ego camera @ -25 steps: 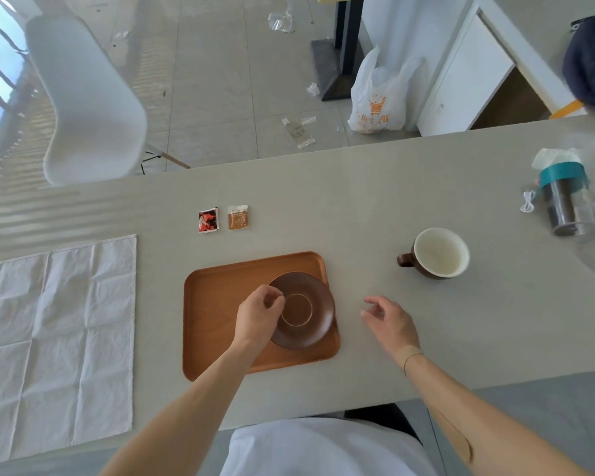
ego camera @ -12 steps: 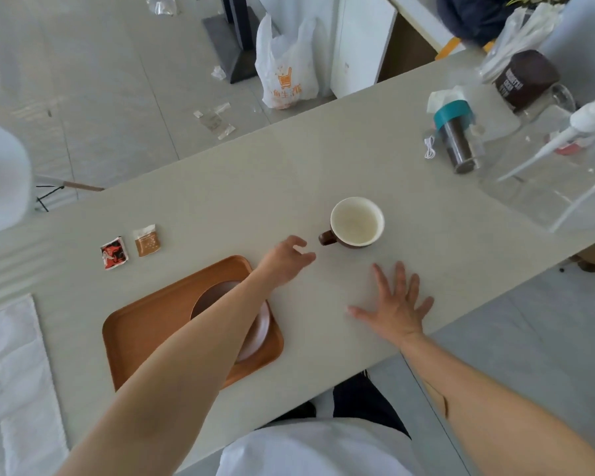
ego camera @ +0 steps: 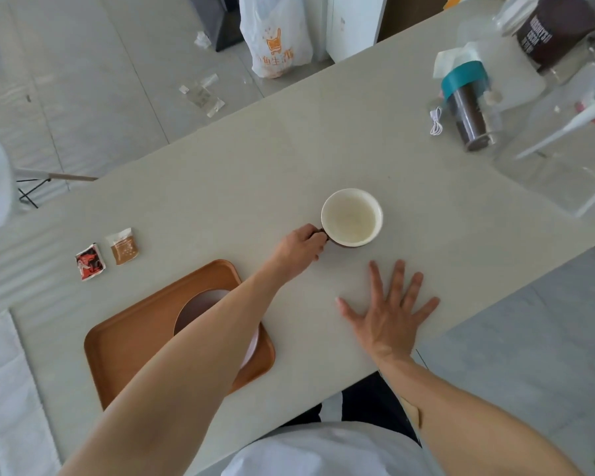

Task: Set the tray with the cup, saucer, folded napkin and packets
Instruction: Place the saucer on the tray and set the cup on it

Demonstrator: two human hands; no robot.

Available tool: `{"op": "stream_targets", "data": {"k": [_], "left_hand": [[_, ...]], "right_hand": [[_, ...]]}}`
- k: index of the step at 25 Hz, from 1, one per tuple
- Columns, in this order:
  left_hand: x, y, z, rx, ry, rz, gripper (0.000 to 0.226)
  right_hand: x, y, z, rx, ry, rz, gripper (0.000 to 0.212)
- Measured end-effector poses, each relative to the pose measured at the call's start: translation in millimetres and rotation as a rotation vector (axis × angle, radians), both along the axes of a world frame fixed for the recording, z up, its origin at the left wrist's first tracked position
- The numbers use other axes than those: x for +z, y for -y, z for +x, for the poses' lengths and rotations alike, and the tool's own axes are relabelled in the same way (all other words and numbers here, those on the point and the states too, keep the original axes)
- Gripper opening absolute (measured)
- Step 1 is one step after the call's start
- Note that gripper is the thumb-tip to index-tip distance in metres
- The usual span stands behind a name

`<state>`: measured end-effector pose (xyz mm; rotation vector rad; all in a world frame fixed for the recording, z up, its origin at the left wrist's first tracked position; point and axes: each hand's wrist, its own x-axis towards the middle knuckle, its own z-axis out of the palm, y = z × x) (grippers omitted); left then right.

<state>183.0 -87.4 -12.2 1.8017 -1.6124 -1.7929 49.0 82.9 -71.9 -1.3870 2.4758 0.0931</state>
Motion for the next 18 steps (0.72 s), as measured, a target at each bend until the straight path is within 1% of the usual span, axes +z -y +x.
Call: {"op": "stream_targets", "data": {"k": [5,11,14,18], "left_hand": [[-2.0,-1.1,-2.9,0.006,-0.005,-0.023,0.020],[3.6,-12.6,4.6,-0.006,-0.001,-0.129,0.022],[14.3,-24.3,24.9,0.024,-0.019,-0.145,0.022],[30.5,-44.9,73.8,0.045,0.006,-0.184,0.024]], "right_hand": [[-1.7,0.0,0.4,-0.023,-0.021,-0.030,0.094],[-1.2,-0.9,0.6,-0.042,-0.035,-0.018,0.091],[0.4,0.3,0.9,-0.056,-0.023,-0.004,0.091],[3.1,-0.3,0.0,-0.062,-0.023,0.010,0.091]]}}
